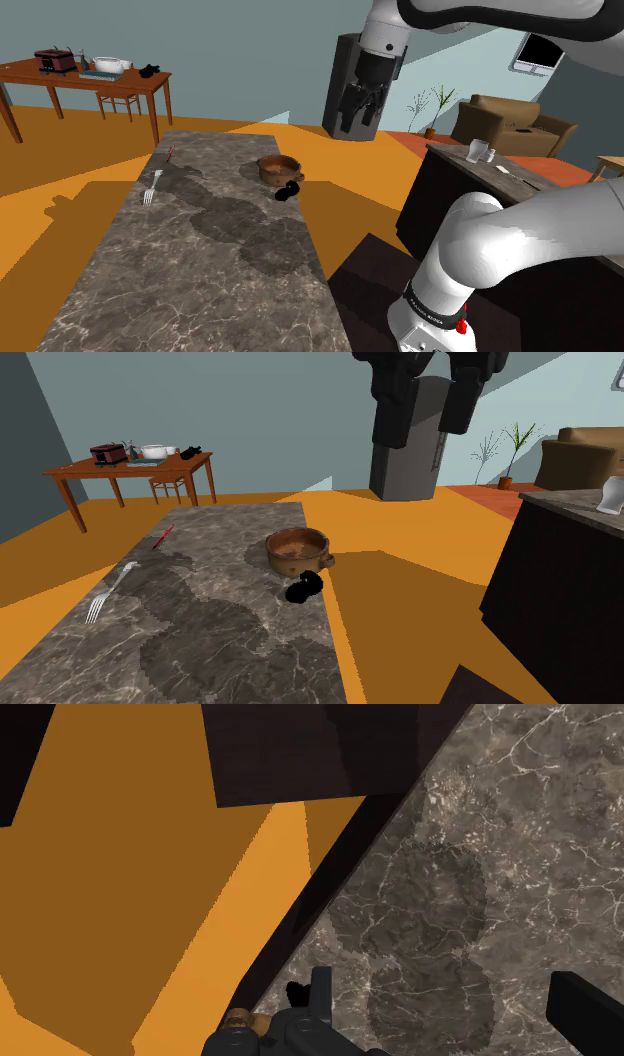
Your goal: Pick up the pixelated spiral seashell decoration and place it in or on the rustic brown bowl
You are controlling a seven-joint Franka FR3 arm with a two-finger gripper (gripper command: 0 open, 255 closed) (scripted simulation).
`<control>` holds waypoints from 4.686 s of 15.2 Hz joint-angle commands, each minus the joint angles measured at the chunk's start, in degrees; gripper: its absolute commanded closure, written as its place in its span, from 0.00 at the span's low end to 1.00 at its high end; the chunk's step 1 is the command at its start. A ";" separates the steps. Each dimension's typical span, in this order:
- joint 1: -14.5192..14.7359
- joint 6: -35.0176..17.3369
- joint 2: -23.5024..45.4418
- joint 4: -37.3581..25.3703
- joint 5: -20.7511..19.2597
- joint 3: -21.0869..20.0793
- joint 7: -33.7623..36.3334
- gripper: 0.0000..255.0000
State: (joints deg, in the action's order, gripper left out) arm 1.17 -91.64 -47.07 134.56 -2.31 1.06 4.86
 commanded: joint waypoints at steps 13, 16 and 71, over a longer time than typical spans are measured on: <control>-3.75 -23.23 18.21 4.60 2.13 3.55 5.97 0.00; -4.35 -28.57 23.95 4.12 3.16 4.61 6.99 0.00; -34.68 -38.42 63.46 3.80 91.78 0.12 -79.87 0.00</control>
State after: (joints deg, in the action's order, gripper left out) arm -33.71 -129.92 15.98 138.57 88.67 1.46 -74.54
